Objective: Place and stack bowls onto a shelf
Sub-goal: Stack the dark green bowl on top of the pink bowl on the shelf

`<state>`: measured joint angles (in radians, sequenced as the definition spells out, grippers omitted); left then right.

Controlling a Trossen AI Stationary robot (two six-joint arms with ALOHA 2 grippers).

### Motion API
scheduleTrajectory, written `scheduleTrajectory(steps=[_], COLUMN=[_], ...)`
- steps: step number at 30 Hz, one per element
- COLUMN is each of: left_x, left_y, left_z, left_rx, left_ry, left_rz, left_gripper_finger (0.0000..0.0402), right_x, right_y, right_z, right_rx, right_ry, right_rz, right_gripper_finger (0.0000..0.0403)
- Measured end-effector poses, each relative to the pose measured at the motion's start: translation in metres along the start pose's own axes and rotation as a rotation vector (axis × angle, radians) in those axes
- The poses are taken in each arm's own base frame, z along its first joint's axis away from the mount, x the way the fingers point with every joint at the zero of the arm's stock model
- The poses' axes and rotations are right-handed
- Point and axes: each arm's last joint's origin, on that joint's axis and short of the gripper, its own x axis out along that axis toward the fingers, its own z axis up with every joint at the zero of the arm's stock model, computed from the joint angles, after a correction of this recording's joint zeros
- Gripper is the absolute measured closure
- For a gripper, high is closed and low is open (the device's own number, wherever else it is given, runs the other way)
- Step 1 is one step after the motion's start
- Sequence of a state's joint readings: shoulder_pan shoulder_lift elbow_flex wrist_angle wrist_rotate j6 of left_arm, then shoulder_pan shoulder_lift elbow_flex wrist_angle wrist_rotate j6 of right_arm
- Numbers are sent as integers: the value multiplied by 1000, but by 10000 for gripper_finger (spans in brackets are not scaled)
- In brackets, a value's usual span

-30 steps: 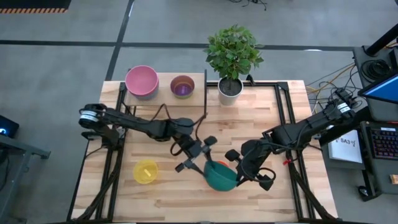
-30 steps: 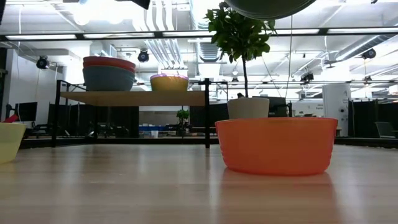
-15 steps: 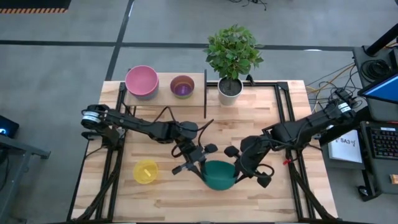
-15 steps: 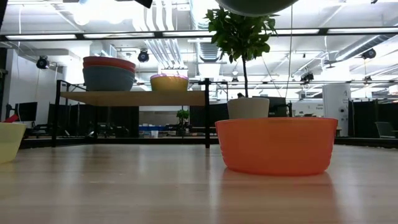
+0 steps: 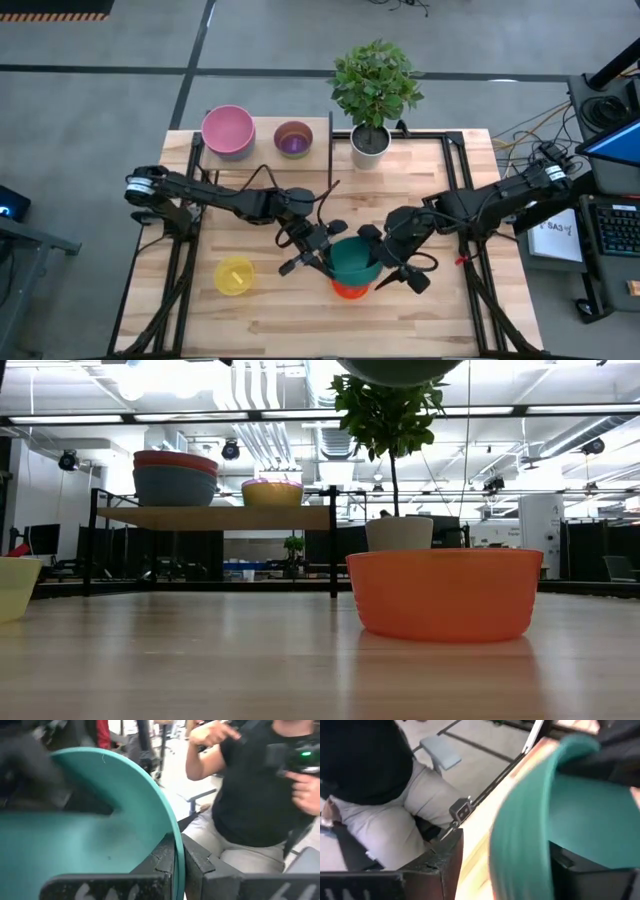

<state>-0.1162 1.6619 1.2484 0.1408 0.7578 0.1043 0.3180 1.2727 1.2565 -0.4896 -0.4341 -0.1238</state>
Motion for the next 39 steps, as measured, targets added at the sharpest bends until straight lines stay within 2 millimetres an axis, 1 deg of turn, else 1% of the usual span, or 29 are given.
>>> scheduleTrajectory(steps=[4,7,9,11,14,17,20,26,31,33,35,39], left_x=[-12,-23,-32,-38,-53,-66,-84,-127,-170,-183,-195,-218], left_y=[-8,-16,-26,-32,-40,-49,-59,-82,-101,-105,-106,-100], left_z=[9,17,14,19,26,27,34,66,89,97,100,98], left_rx=[-12,-28,-104,-117,-141,-188,-233,-271,-307,-331,-360,-428], left_ry=[32,60,132,145,167,244,352,534,699,706,712,718], left_rz=[56,114,122,150,239,339,505,863,1242,1328,1370,1454], left_gripper_finger=[401,401,401,401,401,401,401,401,401,401,401,401], right_x=[-14,-26,-37,-49,-60,-65,-69,-65,-60,-57,-55,-52], right_y=[3,4,7,9,10,11,13,12,11,10,9,8], right_z=[10,16,16,24,24,24,25,19,14,11,8,3], right_rx=[-23,-32,-17,-17,12,17,35,68,81,84,89,105], right_ry=[-46,-72,-66,-125,-145,-154,-173,-118,-91,-77,-68,-59], right_rz=[-90,-213,-293,-395,-525,-555,-543,-547,-542,-541,-541,-539], right_gripper_finger=[218,218,218,218,218,218,218,218,218,218,218,218])
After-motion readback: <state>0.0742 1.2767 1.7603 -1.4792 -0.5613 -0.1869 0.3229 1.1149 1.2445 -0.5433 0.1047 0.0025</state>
